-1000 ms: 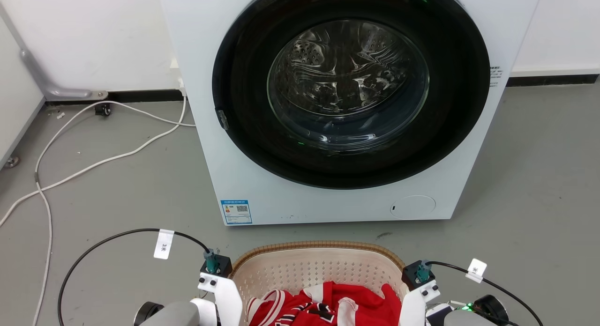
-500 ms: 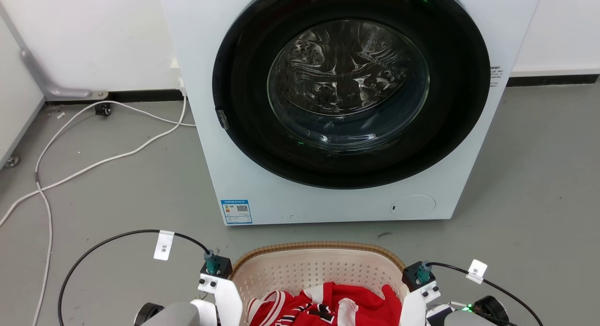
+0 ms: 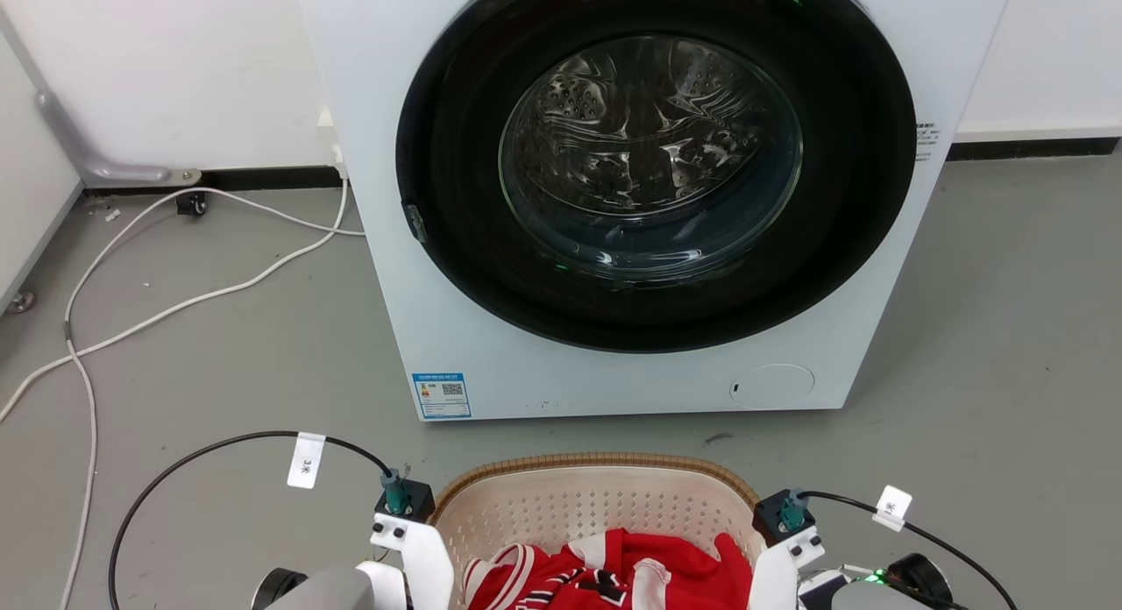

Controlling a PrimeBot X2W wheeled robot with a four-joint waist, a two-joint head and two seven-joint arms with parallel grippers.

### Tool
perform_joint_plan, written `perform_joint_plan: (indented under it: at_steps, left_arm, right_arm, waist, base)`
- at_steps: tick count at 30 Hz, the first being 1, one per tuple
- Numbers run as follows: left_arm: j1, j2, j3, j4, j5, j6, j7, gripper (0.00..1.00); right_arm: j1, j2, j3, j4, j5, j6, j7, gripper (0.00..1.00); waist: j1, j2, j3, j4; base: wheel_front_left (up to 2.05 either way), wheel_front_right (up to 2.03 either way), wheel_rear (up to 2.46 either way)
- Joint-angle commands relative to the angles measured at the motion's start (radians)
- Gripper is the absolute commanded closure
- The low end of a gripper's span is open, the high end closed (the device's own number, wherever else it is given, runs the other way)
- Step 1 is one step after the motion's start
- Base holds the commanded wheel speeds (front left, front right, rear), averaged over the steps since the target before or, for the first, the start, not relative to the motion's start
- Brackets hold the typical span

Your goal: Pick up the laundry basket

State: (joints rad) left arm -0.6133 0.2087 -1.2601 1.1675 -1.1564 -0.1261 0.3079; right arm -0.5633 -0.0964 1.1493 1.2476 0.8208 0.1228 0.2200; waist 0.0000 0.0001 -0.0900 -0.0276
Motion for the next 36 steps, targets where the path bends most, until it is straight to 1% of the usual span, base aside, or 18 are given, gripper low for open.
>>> perform_joint_plan:
  at_steps: [1, 16, 36]
  left_arm:
    - [-0.019, -0.005, -0.002, -0.007, 0.002, -0.006, -0.015, 1.0]
    - [-0.012, -0.006, -0.011, -0.005, -0.008, -0.006, -0.023, 1.0]
    - [0.0, -0.003, -0.016, -0.006, -0.012, -0.007, -0.025, 1.0]
  right_arm:
    - [0.002, 0.008, 0.019, -0.004, -0.005, 0.014, 0.0, 1.0]
    - [-0.007, 0.007, 0.073, 0.002, 0.044, 0.014, -0.008, 1.0]
    - [-0.007, 0.007, 0.111, 0.006, 0.076, 0.014, -0.013, 1.0]
  waist:
    - [0.0, -0.0001, 0.001, 0.0]
    - [0.0, -0.0001, -0.002, -0.002]
    - [0.0, -0.0001, -0.005, -0.002]
  base:
    - [0.0, 0.0, 0.0]
    - [0.0, 0.0, 0.0]
    - [0.0, 0.0, 0.0]
